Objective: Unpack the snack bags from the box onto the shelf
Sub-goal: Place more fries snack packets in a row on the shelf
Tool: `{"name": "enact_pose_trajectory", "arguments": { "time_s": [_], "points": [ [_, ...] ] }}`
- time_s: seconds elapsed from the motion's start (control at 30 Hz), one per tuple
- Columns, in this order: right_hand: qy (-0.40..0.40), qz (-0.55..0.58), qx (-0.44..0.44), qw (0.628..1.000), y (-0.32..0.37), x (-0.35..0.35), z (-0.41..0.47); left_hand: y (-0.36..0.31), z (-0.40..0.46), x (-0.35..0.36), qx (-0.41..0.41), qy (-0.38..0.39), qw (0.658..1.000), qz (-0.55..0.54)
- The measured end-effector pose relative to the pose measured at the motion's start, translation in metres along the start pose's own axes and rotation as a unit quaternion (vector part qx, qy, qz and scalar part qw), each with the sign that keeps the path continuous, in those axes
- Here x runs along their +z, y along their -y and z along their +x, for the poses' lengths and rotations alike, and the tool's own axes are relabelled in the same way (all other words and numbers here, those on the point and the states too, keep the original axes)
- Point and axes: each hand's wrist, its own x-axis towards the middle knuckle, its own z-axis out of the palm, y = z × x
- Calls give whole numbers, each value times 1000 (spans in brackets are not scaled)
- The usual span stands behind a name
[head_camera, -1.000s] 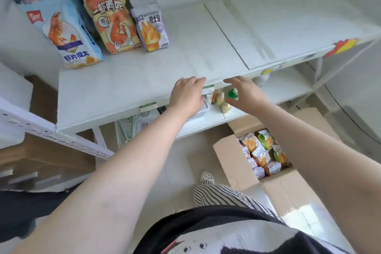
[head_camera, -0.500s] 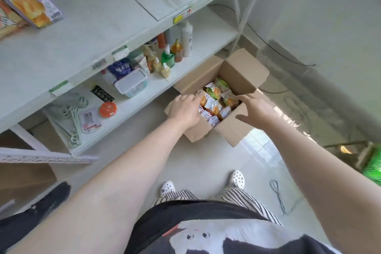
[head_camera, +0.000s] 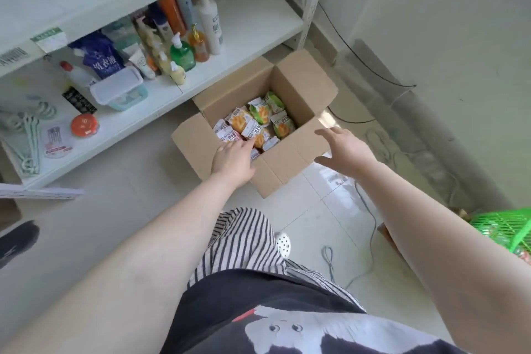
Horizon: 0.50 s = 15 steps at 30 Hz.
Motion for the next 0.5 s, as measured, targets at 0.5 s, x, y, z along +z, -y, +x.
{"name": "enact_pose_trajectory", "arguments": {
  "time_s": [0.5],
  "points": [
    [53, 3, -113, 992, -19, -48, 174, 7, 122, -28, -127, 20, 991, -36]
  ]
}}
